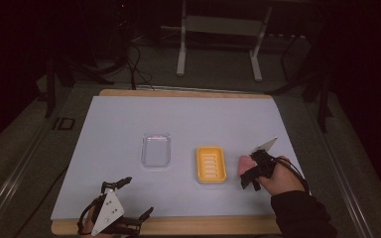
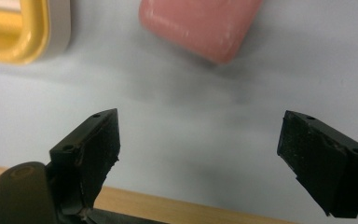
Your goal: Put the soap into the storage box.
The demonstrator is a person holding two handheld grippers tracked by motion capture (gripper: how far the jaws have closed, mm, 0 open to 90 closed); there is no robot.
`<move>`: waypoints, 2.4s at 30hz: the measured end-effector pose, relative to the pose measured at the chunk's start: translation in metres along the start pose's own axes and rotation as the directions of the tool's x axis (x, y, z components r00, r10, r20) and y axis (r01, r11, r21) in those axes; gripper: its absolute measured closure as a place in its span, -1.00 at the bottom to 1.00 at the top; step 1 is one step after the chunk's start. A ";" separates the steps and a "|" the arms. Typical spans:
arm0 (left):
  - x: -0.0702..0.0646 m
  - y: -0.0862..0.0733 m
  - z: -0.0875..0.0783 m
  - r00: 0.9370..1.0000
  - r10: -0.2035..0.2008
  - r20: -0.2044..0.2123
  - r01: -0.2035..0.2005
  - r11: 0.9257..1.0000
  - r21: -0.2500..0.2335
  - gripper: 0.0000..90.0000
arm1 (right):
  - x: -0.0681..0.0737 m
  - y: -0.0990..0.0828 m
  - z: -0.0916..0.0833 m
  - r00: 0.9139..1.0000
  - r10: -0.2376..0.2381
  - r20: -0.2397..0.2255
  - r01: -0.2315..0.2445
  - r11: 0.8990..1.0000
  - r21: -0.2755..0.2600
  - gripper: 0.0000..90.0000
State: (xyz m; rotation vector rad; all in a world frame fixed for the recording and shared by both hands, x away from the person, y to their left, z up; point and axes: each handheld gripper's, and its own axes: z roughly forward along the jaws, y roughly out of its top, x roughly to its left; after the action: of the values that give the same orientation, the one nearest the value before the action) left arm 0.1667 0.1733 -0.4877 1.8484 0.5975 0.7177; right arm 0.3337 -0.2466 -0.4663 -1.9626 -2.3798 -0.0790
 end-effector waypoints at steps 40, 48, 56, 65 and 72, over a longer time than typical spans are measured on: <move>0.000 0.000 0.000 1.000 0.002 0.003 -0.002 1.000 0.004 -0.99 | 0.020 0.066 0.002 0.980 0.162 0.114 -0.156 0.986 -0.062 -0.54; 0.000 0.000 0.000 1.000 0.003 0.006 -0.003 1.000 0.002 -0.99 | 0.018 0.074 0.013 0.972 0.194 0.136 -0.186 0.980 -0.065 -0.47; 0.000 0.000 0.000 1.000 0.000 0.009 0.000 1.000 0.001 -0.99 | 0.017 0.077 0.022 0.959 0.221 0.175 -0.213 0.975 -0.063 -0.30; -0.001 0.000 0.001 1.000 0.008 0.013 -0.008 1.000 0.012 -0.99 | 0.017 0.078 0.026 0.958 0.215 0.188 -0.203 0.976 -0.081 -0.19; 0.000 0.000 0.001 1.000 0.007 0.012 -0.007 1.000 0.011 -0.99 | 0.022 0.076 0.015 0.964 0.192 0.184 -0.177 0.980 -0.093 -0.16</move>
State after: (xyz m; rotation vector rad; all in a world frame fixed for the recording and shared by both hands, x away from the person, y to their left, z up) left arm 0.1672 0.1724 -0.4885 1.8648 0.5887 0.7094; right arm 0.4044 -0.2097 -0.4796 -2.3165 -2.3193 0.0312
